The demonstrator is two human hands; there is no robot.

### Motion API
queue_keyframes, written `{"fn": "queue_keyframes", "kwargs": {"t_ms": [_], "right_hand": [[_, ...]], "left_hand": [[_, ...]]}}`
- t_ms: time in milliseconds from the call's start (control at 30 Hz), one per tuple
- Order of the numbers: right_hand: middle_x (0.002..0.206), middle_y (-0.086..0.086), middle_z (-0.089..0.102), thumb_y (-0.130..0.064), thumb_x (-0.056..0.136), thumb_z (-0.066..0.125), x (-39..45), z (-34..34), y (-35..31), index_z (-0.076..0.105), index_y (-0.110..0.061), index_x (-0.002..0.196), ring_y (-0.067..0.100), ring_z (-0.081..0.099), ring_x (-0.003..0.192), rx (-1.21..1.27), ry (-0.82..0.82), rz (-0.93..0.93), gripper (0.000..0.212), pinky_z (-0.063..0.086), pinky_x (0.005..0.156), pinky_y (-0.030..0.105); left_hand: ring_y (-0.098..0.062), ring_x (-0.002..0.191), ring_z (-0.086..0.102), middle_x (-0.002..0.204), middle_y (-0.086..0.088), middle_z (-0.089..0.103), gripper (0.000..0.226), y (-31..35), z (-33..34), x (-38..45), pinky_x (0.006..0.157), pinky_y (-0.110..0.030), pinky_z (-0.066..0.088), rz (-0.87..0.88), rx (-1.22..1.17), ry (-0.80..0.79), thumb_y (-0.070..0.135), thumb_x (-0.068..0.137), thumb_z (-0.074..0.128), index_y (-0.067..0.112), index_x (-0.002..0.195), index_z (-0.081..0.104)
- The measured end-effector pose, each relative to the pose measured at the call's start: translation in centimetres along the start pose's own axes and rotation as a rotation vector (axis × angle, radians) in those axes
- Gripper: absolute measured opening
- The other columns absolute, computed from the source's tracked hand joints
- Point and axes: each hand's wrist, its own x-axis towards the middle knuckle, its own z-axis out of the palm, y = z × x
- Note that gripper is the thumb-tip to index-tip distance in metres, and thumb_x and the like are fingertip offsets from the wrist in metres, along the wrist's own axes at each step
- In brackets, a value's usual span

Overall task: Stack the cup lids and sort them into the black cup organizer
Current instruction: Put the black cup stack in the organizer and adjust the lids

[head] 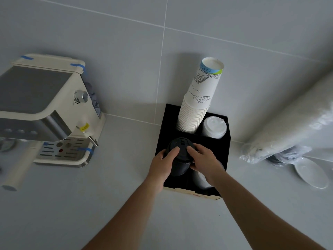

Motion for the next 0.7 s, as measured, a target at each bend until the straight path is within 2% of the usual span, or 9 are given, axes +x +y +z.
{"fn": "queue_keyframes", "kwargs": {"t_ms": [67, 133, 233, 300, 400, 500, 600, 700], "right_hand": [[0.101, 0.004, 0.077, -0.023, 0.096, 0.057, -0.2, -0.1, -0.4, 0.072, -0.029, 0.097, 0.022, 0.072, 0.100, 0.039, 0.004, 0.029, 0.016, 0.057, 0.094, 0.043], [0.103, 0.005, 0.077, -0.020, 0.095, 0.057, -0.3, -0.2, -0.6, 0.073, -0.028, 0.097, 0.023, 0.071, 0.102, 0.048, 0.004, 0.035, 0.018, 0.055, 0.096, 0.042], [0.105, 0.006, 0.076, -0.018, 0.096, 0.057, -0.5, -0.5, -0.9, 0.073, -0.028, 0.098, 0.022, 0.071, 0.103, 0.046, 0.002, 0.029, 0.019, 0.055, 0.094, 0.039], [0.106, 0.003, 0.076, -0.019, 0.095, 0.058, -0.6, -0.8, -0.9, 0.072, -0.025, 0.109, 0.018, 0.070, 0.101, 0.023, 0.006, 0.009, 0.020, 0.055, 0.094, 0.036], [0.111, -0.010, 0.070, -0.029, 0.091, 0.062, -0.7, -2.0, -0.5, 0.059, -0.021, 0.134, 0.012, 0.064, 0.109, -0.078, 0.067, -0.029, 0.044, 0.046, 0.107, 0.040], [0.126, -0.009, 0.065, -0.038, 0.086, 0.065, -1.4, -4.1, -0.2, 0.058, -0.028, 0.135, 0.014, 0.060, 0.119, -0.165, 0.135, -0.039, 0.051, 0.042, 0.111, 0.043], [0.119, -0.011, 0.068, -0.038, 0.087, 0.065, -2.3, -6.6, 0.3, 0.061, -0.030, 0.132, 0.014, 0.064, 0.110, -0.179, 0.199, -0.036, 0.046, 0.046, 0.108, 0.042], [0.115, -0.011, 0.070, -0.037, 0.087, 0.066, -3.0, -8.8, 1.4, 0.063, -0.028, 0.130, 0.013, 0.066, 0.107, -0.225, 0.250, -0.038, 0.044, 0.048, 0.104, 0.037]], "left_hand": [[-0.010, 0.101, 0.061, 0.111, 0.010, 0.067, 0.052, 0.0, 0.1, -0.2, 0.085, -0.032, 0.049, 0.011, 0.018, 0.018, 0.060, 0.074, 0.062, 0.032, 0.118, 0.062], [-0.014, 0.103, 0.063, 0.113, 0.007, 0.068, 0.061, 0.0, 0.2, -0.2, 0.094, -0.038, 0.051, 0.022, 0.044, 0.043, 0.066, 0.068, 0.062, 0.031, 0.119, 0.063], [-0.015, 0.105, 0.063, 0.113, 0.007, 0.068, 0.062, 0.0, 0.1, -0.3, 0.098, -0.040, 0.051, 0.044, 0.063, 0.047, 0.067, 0.067, 0.061, 0.031, 0.117, 0.064], [-0.015, 0.108, 0.062, 0.117, 0.006, 0.067, 0.060, 0.2, -0.1, -0.6, 0.098, -0.037, 0.050, 0.071, 0.090, 0.046, 0.064, 0.072, 0.060, 0.029, 0.120, 0.062], [-0.017, 0.125, 0.052, 0.137, 0.005, 0.055, 0.064, 0.4, -0.6, -1.5, 0.101, -0.029, 0.041, 0.110, 0.146, 0.071, 0.058, 0.082, 0.056, 0.024, 0.136, 0.050], [-0.017, 0.138, 0.040, 0.150, 0.001, 0.041, 0.067, 0.1, -1.3, -3.2, 0.105, -0.029, 0.034, 0.116, 0.122, 0.126, 0.047, 0.089, 0.056, 0.020, 0.146, 0.036], [-0.015, 0.125, 0.051, 0.139, 0.000, 0.052, 0.051, -0.9, -1.6, -5.2, 0.100, -0.029, 0.041, 0.146, 0.098, 0.198, 0.039, 0.090, 0.059, 0.020, 0.135, 0.048], [-0.012, 0.099, 0.064, 0.110, -0.001, 0.068, 0.015, -2.6, -1.0, -6.4, 0.092, -0.034, 0.052, 0.168, 0.122, 0.192, 0.032, 0.088, 0.063, 0.024, 0.101, 0.063]]}}
